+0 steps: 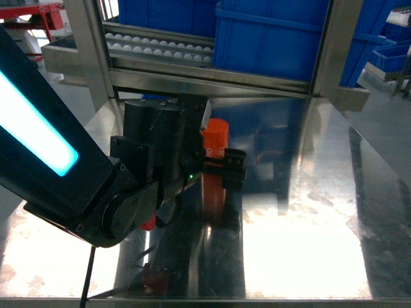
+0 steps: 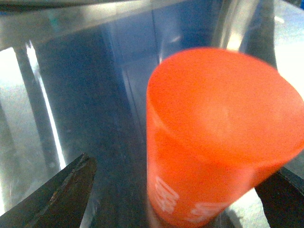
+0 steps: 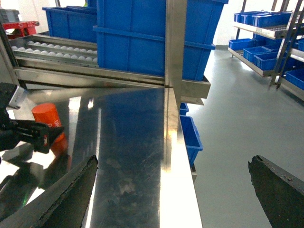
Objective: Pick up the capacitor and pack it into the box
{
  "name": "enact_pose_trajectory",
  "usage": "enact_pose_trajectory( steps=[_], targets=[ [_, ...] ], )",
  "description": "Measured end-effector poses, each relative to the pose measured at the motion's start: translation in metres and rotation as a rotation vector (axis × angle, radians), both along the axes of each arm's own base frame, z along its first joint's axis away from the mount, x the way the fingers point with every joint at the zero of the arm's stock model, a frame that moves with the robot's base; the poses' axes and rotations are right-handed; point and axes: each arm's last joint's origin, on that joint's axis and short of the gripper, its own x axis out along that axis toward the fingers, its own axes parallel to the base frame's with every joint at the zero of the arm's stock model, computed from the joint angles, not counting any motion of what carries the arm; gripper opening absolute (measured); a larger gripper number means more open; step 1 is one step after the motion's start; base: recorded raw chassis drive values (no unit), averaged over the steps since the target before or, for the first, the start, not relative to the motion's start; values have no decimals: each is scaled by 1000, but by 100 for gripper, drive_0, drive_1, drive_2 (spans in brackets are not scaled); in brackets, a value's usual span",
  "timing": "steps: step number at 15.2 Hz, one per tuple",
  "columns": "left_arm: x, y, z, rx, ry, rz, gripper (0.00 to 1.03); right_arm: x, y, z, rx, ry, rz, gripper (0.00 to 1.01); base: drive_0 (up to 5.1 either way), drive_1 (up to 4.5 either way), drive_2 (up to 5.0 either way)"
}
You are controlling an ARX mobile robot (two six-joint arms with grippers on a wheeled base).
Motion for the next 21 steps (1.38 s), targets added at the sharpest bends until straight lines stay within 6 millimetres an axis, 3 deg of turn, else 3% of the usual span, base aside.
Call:
enact_pose_trajectory(
  steps=[2, 6, 10, 12, 14, 15, 16, 19, 21],
  targets=[
    [5, -3, 7, -24, -47, -17, 95, 0, 0, 0, 0, 0, 0, 98, 0, 0, 0],
    [6, -3, 5, -15, -48, -8, 48, 0, 0, 0, 0, 0, 0, 98, 0, 0, 0],
    [2, 5, 10, -26, -79, 37, 45, 0, 0, 0, 0, 0, 0, 98, 0, 0, 0],
    [-15, 28, 39, -48, -143, 108, 45, 0, 0, 0, 0, 0, 0, 98, 0, 0, 0],
    [-47, 68, 104, -113, -316, 229, 45, 0, 0, 0, 0, 1, 0, 98, 0, 0, 0],
    [-72, 89, 131, -120, -399, 303, 45, 0, 0, 0, 0, 0, 0, 98, 0, 0, 0],
    [-103, 105, 142, -96, -419, 350, 45, 0, 0, 0, 0, 0, 0, 98, 0, 0, 0],
    [-176, 130, 149, -47, -387, 402, 45, 0, 0, 0, 0, 1, 0, 98, 0, 0, 0],
    [-188, 134, 174, -101, -503, 417, 45, 0, 0, 0, 0, 0, 0, 98, 0, 0, 0]
  ],
)
